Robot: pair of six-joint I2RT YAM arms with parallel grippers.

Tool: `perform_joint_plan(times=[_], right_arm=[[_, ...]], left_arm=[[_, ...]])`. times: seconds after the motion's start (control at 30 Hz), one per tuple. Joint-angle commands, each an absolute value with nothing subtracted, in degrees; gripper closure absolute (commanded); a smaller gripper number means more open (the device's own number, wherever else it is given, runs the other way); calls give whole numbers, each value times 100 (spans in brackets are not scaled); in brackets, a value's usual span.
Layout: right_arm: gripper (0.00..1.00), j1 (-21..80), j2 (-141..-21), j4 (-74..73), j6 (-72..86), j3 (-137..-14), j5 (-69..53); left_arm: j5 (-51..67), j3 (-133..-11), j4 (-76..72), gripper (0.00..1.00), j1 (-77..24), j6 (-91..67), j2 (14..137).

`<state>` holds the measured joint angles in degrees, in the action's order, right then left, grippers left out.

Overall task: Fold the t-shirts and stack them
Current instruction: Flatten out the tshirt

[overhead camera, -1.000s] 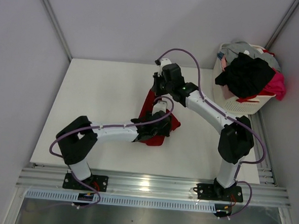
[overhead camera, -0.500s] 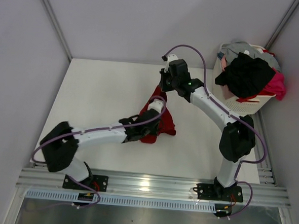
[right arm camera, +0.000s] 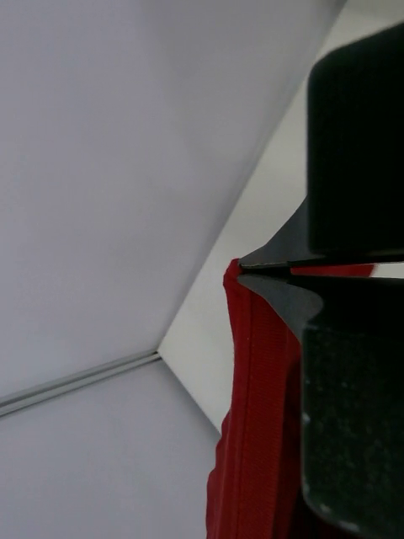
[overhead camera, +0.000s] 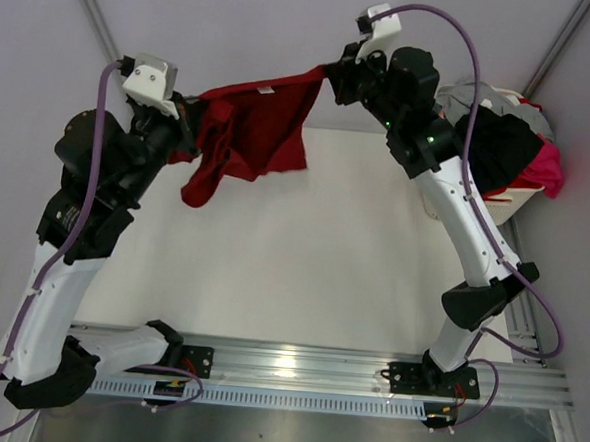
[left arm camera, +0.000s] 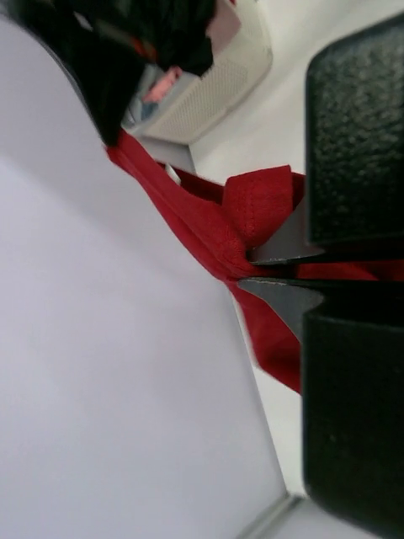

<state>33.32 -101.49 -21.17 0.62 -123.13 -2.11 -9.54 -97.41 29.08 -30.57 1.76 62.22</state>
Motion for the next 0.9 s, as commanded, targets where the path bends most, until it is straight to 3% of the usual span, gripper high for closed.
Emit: perform_joint_plan(times=[0.0,0.17,0.23,0.53,0.73,0.83,0.87], right_arm=[[100,2997,-10107,-2162,-395,-12908,184],[100,2980,-9906,-2092,-650,-13096,377],[100,2979,-9827,-2092,-624,-13192,352],[100,3216,-9528,-2214,-580,-12789,132],[100,3647,-8949,-2996,-256,-11639,289],[100,3858,-8246,-3400,350,-10611,291],[100,3893,-8018,-3462,526,-10286,160]], left_arm=[[-1222,-10149,3094,100,-2752,1274,6495],[-652,-10643,2874,100,-1917,1387,6671],[283,-10617,2804,99,-1706,1677,6566],[1565,-10363,2918,100,-1547,2047,6443],[1186,-10073,2830,100,-1380,2013,6284],[1458,-10045,2917,100,-1231,1820,6293],[2042,-10055,3005,100,-1213,1802,6380]])
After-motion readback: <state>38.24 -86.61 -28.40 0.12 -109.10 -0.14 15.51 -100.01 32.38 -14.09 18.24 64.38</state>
